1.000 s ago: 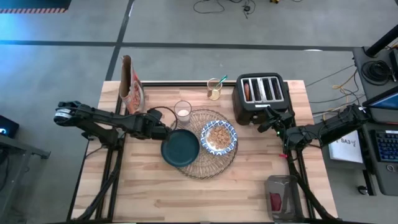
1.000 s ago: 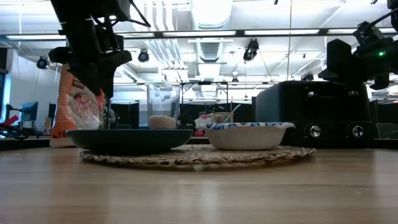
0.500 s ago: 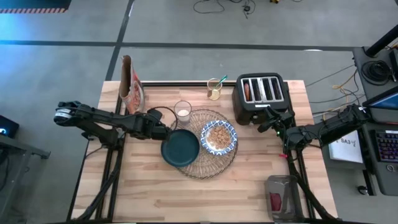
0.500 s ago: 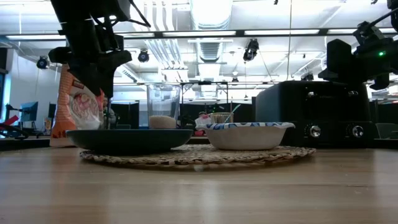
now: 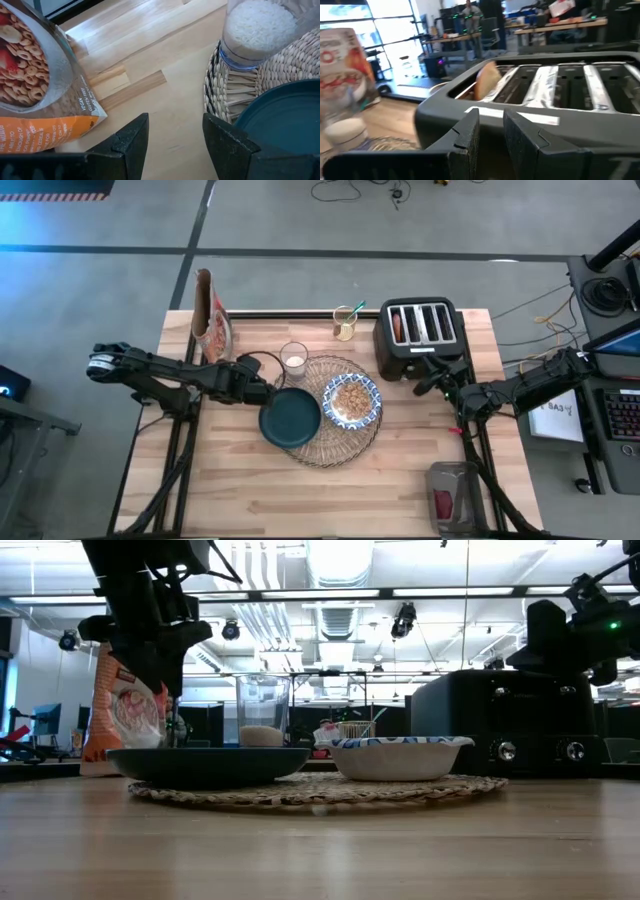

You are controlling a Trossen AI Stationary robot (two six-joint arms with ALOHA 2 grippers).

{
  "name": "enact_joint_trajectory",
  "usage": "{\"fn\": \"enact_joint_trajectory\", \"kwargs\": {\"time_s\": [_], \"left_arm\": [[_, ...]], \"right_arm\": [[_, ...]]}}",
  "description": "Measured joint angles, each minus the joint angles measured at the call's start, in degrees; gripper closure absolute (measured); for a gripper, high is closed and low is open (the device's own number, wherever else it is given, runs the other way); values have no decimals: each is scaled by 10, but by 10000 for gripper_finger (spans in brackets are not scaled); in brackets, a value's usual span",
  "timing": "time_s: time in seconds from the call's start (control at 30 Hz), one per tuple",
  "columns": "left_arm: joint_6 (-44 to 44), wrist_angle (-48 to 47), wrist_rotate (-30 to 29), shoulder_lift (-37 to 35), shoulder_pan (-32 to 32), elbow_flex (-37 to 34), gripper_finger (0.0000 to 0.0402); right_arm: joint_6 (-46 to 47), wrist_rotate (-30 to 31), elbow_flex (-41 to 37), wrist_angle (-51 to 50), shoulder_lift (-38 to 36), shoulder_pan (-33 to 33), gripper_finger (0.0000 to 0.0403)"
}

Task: Arrange a breakfast setting
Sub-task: Put the bagel from the toaster on the black plate on the brown placemat

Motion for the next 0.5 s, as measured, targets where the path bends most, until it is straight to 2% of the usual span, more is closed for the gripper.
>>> {"fn": "enact_joint_trajectory", "kwargs": {"time_s": [0.2, 0.37, 0.5], "left_arm": [[2, 0, -20, 0, 2, 0, 232], [20, 0, -22, 0, 7, 0, 232], [32, 0, 6, 0, 13, 0, 232]], "right_arm": [[-2, -52, 0, 2, 0, 0, 323], [0, -55, 0, 22, 0, 0, 323], [-2, -59, 0, 68, 0, 0, 323]]}}
